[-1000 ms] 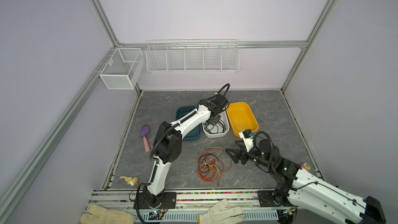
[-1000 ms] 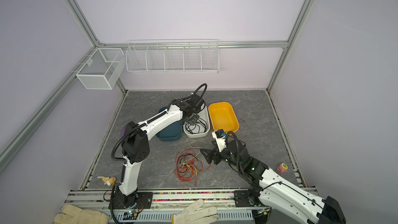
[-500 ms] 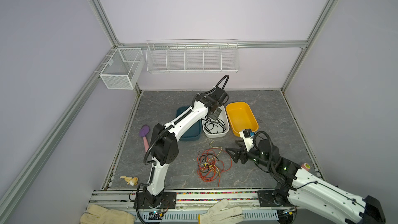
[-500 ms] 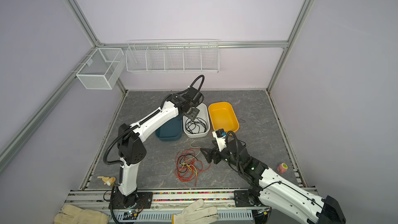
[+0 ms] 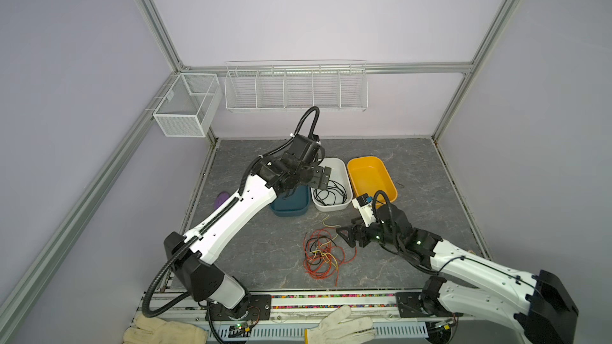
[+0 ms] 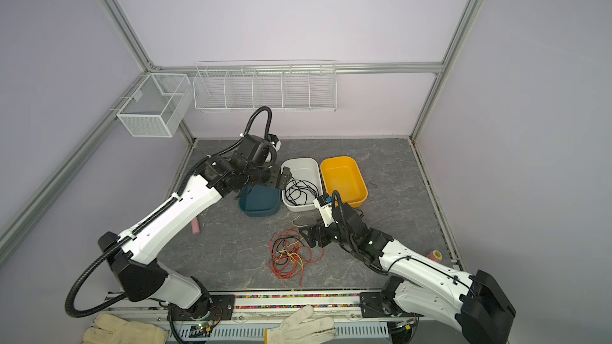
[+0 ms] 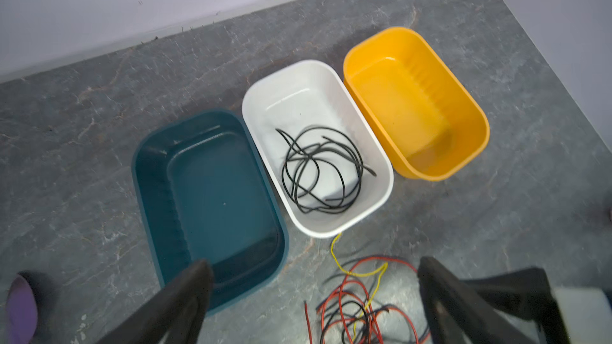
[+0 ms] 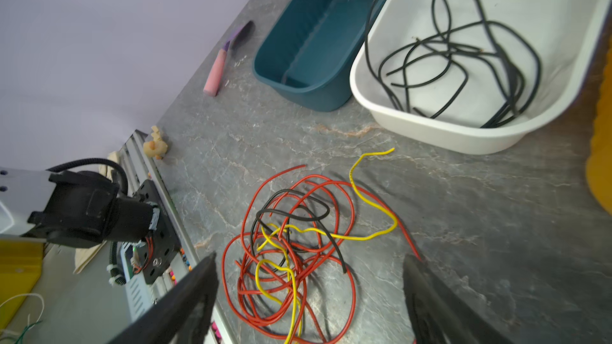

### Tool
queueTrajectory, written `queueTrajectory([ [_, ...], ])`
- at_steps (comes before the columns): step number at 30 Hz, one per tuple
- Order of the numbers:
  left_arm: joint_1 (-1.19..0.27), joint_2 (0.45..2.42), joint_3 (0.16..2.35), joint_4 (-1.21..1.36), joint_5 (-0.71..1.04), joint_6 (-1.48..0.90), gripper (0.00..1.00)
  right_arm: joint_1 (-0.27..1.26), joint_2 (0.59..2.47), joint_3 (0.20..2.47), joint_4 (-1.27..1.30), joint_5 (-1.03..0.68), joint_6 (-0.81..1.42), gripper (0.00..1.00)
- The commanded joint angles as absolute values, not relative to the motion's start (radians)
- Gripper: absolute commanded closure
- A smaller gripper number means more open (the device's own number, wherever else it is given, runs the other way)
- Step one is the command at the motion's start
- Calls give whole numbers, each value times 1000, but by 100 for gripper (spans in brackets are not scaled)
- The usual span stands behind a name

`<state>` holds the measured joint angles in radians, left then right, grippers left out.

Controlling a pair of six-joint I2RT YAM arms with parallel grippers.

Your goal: Untangle the cables

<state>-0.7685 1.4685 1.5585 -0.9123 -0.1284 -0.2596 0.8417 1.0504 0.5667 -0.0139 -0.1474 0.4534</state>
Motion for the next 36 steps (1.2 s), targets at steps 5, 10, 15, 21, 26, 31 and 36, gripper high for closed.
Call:
queueTrajectory([
  [5, -768, 1159, 1205, -823, -126, -276, 1, 886, 1186, 648, -14, -287, 483, 12],
  [10, -768, 998, 1039, -823, -75, -209, 1, 918, 1274, 763, -189, -167, 573, 12],
  [15, -769, 903, 901, -779, -13, -142, 1, 969, 1366, 817, -234, -170, 706, 9],
  [21, -785, 810, 765, -642, 92, -38, 1, 1052, 1412, 844, -219, -96, 814, 7],
  [26, -823, 677, 637, -533, 44, 96, 1, 1063, 1450, 853, -219, -53, 871, 7],
  [31, -861, 558, 542, -472, 3, 185, 1, 1064, 1497, 851, -184, -47, 902, 3],
  [36, -862, 543, 527, -450, -3, 186, 1, 1064, 1553, 873, -170, -44, 909, 1],
])
